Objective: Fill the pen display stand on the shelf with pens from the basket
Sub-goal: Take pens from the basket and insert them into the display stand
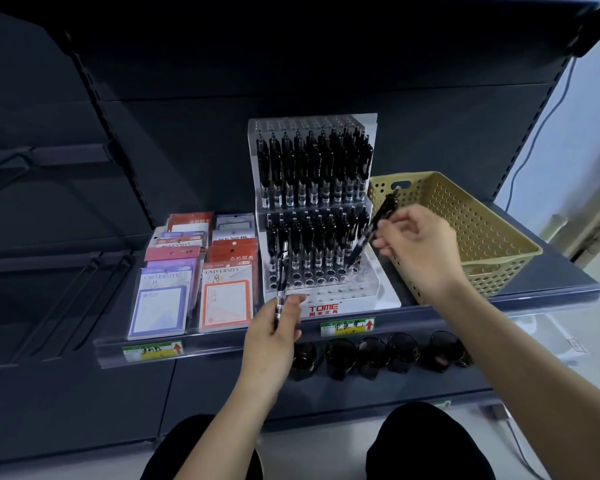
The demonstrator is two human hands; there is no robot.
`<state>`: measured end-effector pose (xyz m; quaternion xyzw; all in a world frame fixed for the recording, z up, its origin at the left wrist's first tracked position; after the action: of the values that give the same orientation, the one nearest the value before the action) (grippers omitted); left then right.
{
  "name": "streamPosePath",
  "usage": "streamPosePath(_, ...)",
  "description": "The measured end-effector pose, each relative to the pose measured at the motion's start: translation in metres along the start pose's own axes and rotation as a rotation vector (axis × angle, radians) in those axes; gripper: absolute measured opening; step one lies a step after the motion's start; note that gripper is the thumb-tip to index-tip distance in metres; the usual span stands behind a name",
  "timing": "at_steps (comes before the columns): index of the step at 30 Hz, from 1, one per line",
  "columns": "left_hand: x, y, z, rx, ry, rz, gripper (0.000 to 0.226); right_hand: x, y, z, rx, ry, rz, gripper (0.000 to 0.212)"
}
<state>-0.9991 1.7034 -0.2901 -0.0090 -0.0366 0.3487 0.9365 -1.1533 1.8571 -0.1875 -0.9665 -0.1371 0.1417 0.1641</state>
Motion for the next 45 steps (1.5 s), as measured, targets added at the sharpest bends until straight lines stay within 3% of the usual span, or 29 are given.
streamPosePath(4, 0.001, -0.005, 0.003, -0.077, 0.021, 0.025, 0.024, -0.012, -0.003, 0.007, 0.05, -0.033, 0.073, 0.004)
streamPosePath(18, 0.002, -0.016, 0.008, -0.15, 0.031, 0.038, 0.026, -0.027, 0.022, 0.001, 0.324, -0.171, 0.078, 0.011)
streamPosePath(26, 0.005, -0.011, 0.01, -0.175, 0.035, 0.007, 0.028, -0.029, 0.041, 0.027, 0.48, -0.121, -0.086, 0.015)
streamPosePath(33, 0.007, -0.003, 0.011, -0.089, 0.005, -0.039, 0.048, -0.029, 0.038, 0.034, 0.44, -0.067, -0.081, 0.019)
streamPosePath(37, 0.005, 0.002, 0.009, -0.088, 0.022, -0.067, 0.044, -0.01, 0.028, 0.019, 0.392, -0.116, 0.013, 0.02)
streamPosePath(39, 0.005, 0.005, 0.01, -0.126, 0.059, -0.066, 0.037, 0.005, 0.03, 0.012, 0.337, -0.134, -0.046, 0.011)
streamPosePath(42, 0.007, 0.012, 0.014, -0.161, 0.119, -0.093, 0.027, 0.027, 0.05, 0.01, 0.171, -0.038, -0.288, 0.008)
streamPosePath(45, 0.011, 0.022, 0.016, -0.213, 0.177, -0.149, 0.021, 0.038, 0.062, 0.012, 0.08, 0.039, -0.363, 0.011)
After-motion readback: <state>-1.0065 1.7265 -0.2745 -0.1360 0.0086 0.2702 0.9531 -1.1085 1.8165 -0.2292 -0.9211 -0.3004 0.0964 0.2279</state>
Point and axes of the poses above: each hand's wrist, its own x-axis away from the middle knuckle, its own y-axis out of the palm, z = x × y, the point moved 7 cm from there along -x, towards the middle knuckle, and after that the axes turned 1 degree about -x, right-handed, at the moved point
